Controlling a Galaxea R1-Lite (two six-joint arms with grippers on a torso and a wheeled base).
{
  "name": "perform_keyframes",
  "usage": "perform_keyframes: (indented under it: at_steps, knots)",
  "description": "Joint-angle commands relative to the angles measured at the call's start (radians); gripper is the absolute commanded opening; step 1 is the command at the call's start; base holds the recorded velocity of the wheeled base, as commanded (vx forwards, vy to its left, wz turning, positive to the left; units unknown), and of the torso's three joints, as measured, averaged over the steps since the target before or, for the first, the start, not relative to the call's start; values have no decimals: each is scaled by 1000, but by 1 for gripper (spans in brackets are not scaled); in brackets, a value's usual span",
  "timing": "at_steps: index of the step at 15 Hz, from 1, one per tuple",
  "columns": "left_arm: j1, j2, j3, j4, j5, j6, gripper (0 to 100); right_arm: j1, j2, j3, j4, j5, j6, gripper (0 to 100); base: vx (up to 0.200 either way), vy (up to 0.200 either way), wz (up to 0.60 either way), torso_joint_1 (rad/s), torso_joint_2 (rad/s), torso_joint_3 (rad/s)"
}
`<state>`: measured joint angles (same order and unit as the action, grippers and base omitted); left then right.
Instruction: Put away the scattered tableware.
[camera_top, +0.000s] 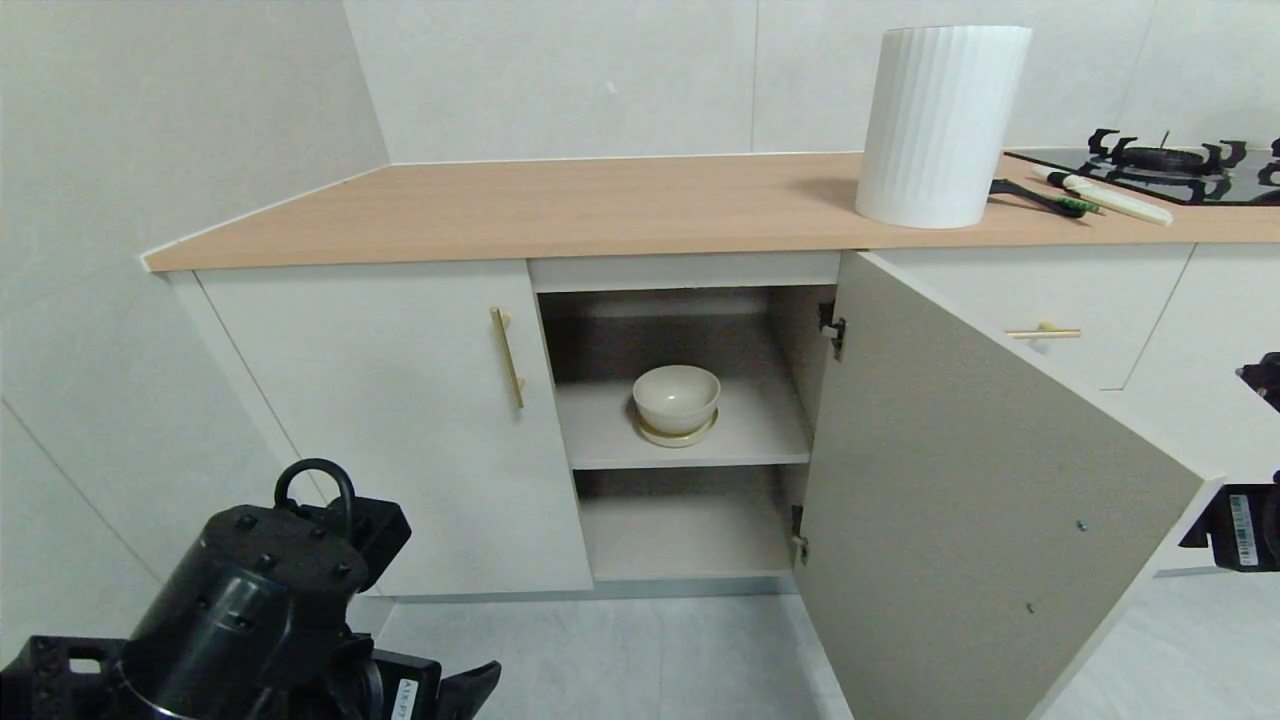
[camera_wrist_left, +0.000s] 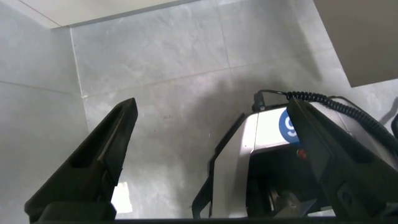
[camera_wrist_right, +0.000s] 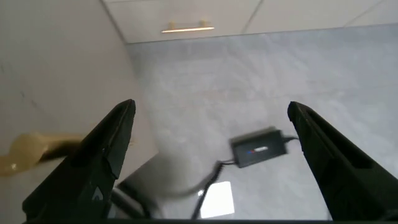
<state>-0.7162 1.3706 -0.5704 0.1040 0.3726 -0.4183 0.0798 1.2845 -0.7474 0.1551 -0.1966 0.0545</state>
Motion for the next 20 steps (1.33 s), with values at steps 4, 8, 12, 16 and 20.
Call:
perform_keyframes:
  at_steps: [4, 8, 12, 16, 20]
  knots:
    - [0, 1, 0, 0, 0, 0, 100, 46, 15, 8, -5, 49, 28, 100, 0, 0, 0, 0, 0, 0]
    - [0, 1, 0, 0, 0, 0, 100, 187, 30, 30, -5, 54, 99, 100, 0, 0, 0, 0, 0, 0]
    - [0, 1, 0, 0, 0, 0, 100, 293, 70, 40, -35, 54, 180, 100, 0, 0, 0, 0, 0, 0]
    - [0, 1, 1, 0, 0, 0, 100, 377, 110, 117, -218, 52, 216, 100, 0, 0, 0, 0, 0, 0]
    - [0, 1, 0, 0, 0, 0, 100, 466, 165, 152, -361, 52, 300, 100, 0, 0, 0, 0, 0, 0]
